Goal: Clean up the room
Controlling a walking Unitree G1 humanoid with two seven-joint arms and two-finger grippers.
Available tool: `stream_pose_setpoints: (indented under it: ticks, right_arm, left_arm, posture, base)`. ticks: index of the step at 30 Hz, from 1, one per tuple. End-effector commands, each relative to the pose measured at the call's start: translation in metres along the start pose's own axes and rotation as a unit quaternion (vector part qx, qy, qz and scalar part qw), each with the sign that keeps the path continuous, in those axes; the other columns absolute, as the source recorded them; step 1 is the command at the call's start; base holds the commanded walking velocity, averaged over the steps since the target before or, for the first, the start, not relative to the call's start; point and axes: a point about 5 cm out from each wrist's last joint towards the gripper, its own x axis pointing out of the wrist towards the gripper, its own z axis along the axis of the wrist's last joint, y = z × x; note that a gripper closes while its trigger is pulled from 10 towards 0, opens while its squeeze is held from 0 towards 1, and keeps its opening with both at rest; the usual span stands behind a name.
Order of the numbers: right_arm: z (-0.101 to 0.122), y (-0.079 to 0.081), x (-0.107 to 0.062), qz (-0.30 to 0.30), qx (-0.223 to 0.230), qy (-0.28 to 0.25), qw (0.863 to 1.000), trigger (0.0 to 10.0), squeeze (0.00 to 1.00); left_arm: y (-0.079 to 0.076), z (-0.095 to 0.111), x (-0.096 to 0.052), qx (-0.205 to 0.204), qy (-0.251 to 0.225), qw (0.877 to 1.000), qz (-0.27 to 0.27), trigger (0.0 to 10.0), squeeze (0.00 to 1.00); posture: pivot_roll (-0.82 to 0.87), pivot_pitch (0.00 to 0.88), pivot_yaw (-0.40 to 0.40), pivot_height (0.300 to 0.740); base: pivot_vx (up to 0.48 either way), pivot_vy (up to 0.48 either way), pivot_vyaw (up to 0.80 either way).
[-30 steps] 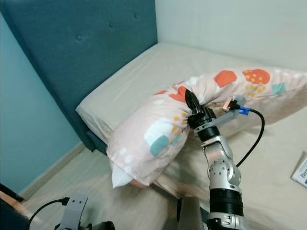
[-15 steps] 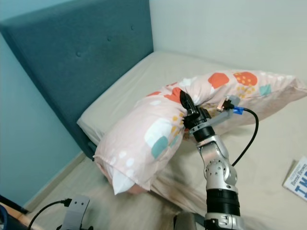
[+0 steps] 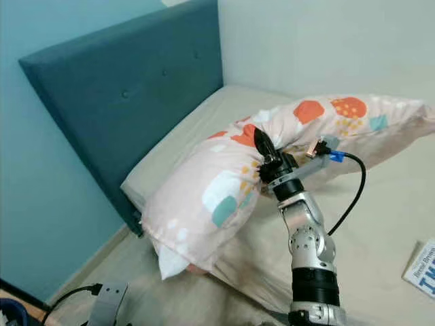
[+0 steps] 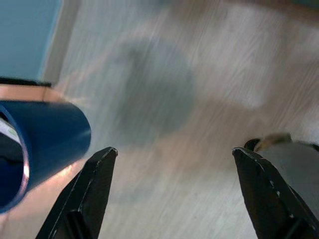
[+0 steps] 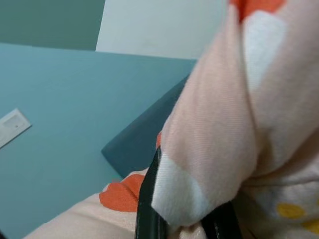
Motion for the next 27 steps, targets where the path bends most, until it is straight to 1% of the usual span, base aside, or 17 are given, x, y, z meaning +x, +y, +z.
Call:
stream_pose_setpoints:
  ticks: [1, 4, 6, 7, 8, 10, 13, 14, 15, 17, 18, 19, 21, 24, 27]
  right_arm:
    - [0.004, 0.009, 0.006, 0.026, -0.011, -0.011, 1.0, 0.0, 0.0]
    - [0.001, 0.007, 0.005, 0.021, -0.013, -0.004, 1.0, 0.0, 0.0]
    - [-0.011, -0.001, -0.001, 0.002, -0.014, 0.02, 1.0, 0.0, 0.0]
    - [-0.011, -0.001, -0.001, 0.002, -0.014, 0.02, 1.0, 0.0, 0.0]
    - [-0.019, -0.005, -0.005, -0.009, -0.014, 0.035, 0.999, 0.0, 0.0]
    - [-0.037, -0.015, -0.016, -0.039, -0.028, 0.074, 0.996, 0.0, 0.0]
    - [-0.043, -0.018, -0.019, -0.049, -0.035, 0.086, 0.994, 0.0, 0.0]
    - [-0.061, -0.028, -0.03, -0.086, -0.089, 0.146, 0.982, 4.8, 0.0]
    - [-0.069, -0.034, -0.035, -0.102, -0.119, 0.176, 0.972, 10.0, 0.0]
    - [-0.069, -0.034, -0.035, -0.102, -0.119, 0.176, 0.972, 10.0, 0.0]
    - [-0.074, -0.037, -0.039, -0.111, -0.139, 0.195, 0.964, 10.0, 0.0]
    - [-0.078, -0.038, -0.043, -0.11, -0.134, 0.204, 0.964, 10.0, 0.0]
    - [-0.08, -0.037, -0.046, -0.104, -0.128, 0.206, 0.965, 10.0, 0.0]
    - [-0.084, -0.028, -0.045, -0.074, -0.126, 0.202, 0.968, 10.0, 0.0]
    - [-0.084, -0.028, -0.045, -0.074, -0.126, 0.202, 0.968, 10.0, 0.0]
  left_arm:
    - [-0.003, -0.006, -0.001, 0.008, 0.007, 1.0, -0.006, 10.0, 0.0]
    - [-0.003, -0.006, -0.001, 0.008, 0.007, 1.0, -0.007, 10.0, 0.0]
    - [-0.004, -0.006, -0.001, 0.013, 0.006, 1.0, -0.007, 10.0, 0.0]
    - [-0.004, -0.006, -0.001, 0.013, 0.006, 1.0, -0.007, 10.0, 0.0]
    - [-0.005, -0.006, -0.001, 0.016, 0.006, 1.0, -0.007, 10.0, 0.0]
    - [-0.005, -0.006, -0.001, 0.026, 0.005, 1.0, -0.002, 10.0, 0.0]
    - [-0.005, -0.006, -0.001, 0.03, 0.004, 1.0, 0.001, 10.0, 0.0]
    - [-0.004, -0.006, -0.001, 0.033, 0.002, 0.999, 0.007, 10.0, 0.0]
    - [-0.004, -0.007, -0.001, 0.029, 0.003, 1.0, 0.008, 10.0, 0.0]
    - [-0.004, -0.007, -0.001, 0.029, 0.003, 1.0, 0.008, 10.0, 0.0]
    - [-0.004, -0.007, -0.001, 0.026, 0.003, 1.0, 0.008, 10.0, 0.0]
    - [-0.005, -0.008, -0.001, 0.02, 0.006, 1.0, 0.001, 10.0, 0.0]
    - [-0.006, -0.009, -0.001, 0.02, 0.007, 1.0, -0.003, 10.0, 0.0]
    - [-0.007, -0.01, -0.002, 0.011, 0.008, 1.0, -0.011, 10.0, 0.0]
    - [-0.007, -0.01, -0.002, 0.011, 0.008, 1.0, -0.011, 10.0, 0.0]
  posture:
    - [-0.11, 0.045, 0.029, 0.696]
    - [-0.11, 0.044, 0.028, 0.701]
    - [-0.11, 0.044, 0.026, 0.711]
    - [-0.11, 0.044, 0.026, 0.711]
    - [-0.11, 0.044, 0.024, 0.716]
    - [-0.11, 0.043, 0.024, 0.726]
    - [-0.11, 0.044, 0.024, 0.731]
    - [-0.11, 0.043, 0.024, 0.74]
    - [-0.11, 0.042, 0.024, 0.74]
    - [-0.11, 0.042, 0.024, 0.74]
    - [-0.11, 0.042, 0.024, 0.74]
    - [-0.11, 0.043, 0.022, 0.74]
    - [-0.11, 0.044, 0.021, 0.74]
    - [-0.11, 0.043, 0.021, 0.74]
    - [-0.11, 0.043, 0.021, 0.74]
  base:
    - [0.0, 0.0, 0.0]
    - [0.0, 0.0, 0.0]
    - [0.0, 0.0, 0.0]
    - [0.0, 0.0, 0.0]
    - [0.0, 0.0, 0.0]
    - [0.0, 0.0, 0.0]
    - [0.0, 0.0, 0.0]
    - [0.0, 0.0, 0.0]
    - [0.0, 0.0, 0.0]
    - [0.0, 0.0, 0.0]
    - [0.0, 0.0, 0.0]
    - [0.0, 0.0, 0.52]
    - [0.0, 0.0, 0.77]
    - [0.0, 0.0, 0.77]
    - [0.0, 0.0, 0.77]
